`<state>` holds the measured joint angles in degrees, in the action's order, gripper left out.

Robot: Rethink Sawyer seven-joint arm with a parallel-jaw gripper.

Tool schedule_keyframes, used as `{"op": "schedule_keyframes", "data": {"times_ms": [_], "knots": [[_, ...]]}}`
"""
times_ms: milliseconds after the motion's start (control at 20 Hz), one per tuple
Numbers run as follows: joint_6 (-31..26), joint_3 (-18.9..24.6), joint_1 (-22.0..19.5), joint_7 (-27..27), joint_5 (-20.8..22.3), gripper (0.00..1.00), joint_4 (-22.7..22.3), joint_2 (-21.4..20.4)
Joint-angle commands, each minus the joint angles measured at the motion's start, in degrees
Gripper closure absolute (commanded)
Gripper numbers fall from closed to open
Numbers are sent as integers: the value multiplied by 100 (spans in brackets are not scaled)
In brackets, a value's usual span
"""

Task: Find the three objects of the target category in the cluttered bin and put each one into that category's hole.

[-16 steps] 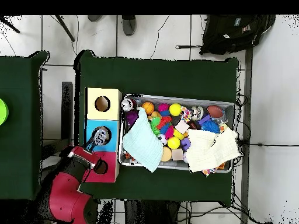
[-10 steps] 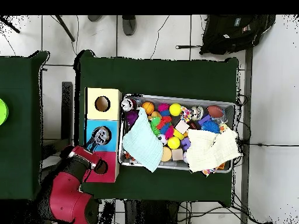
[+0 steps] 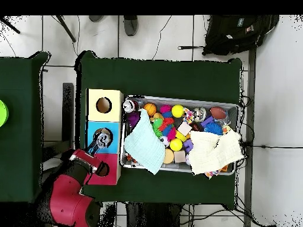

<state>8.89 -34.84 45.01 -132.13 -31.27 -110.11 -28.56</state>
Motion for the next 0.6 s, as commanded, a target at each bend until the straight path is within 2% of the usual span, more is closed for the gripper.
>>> {"op": "schedule_keyframes", "data": {"times_ms": [50,600], "knots": [[-576,386,-281,-399,175,100,377,140],[-693,215,-210,-421,0,100,672,392]]}}
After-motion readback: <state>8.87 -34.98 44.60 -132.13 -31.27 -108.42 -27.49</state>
